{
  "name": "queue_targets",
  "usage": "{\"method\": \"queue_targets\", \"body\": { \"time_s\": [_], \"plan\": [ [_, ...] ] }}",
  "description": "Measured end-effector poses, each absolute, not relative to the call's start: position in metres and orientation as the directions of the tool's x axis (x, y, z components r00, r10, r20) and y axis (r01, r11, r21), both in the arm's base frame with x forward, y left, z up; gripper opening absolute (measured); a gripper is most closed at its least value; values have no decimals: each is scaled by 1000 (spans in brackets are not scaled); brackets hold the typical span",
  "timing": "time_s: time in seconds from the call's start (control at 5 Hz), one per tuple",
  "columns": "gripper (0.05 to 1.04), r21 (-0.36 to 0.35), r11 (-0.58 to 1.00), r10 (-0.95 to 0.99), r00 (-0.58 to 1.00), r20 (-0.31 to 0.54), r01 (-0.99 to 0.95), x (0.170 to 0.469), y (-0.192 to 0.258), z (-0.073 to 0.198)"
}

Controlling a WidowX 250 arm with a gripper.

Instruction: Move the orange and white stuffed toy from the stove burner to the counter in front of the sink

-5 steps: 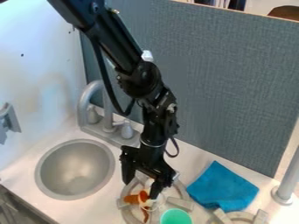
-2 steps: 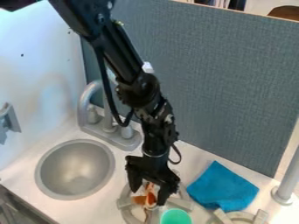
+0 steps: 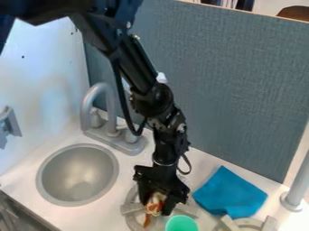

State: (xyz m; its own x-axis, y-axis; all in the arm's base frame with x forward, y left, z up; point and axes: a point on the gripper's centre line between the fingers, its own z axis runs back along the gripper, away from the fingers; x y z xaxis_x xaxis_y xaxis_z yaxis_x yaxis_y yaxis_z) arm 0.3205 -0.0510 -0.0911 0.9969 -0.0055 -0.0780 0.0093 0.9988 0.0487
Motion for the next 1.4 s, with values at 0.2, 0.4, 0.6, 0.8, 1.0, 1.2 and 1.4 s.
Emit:
{"method": "queue_targets", "body": {
  "time_s": [0.2,0.4,0.6,0.8,1.0,1.2,1.4],
  "plan": [
    [641,40,999,0,999,-55,3,321,-51,-91],
    [605,22,1000,10,999,-40,-9,317,-46,-83],
    [605,-47,998,51,999,11,-50,311,-30,-66],
    [605,-86,994,73,997,12,-72,307,-16,-63],
    [605,-62,994,83,996,-40,-86,299,-6,-62],
    [605,79,985,165,967,-192,-152,295,14,-74],
    [605,110,983,172,954,-244,-149,285,17,-81]
  ]
}}
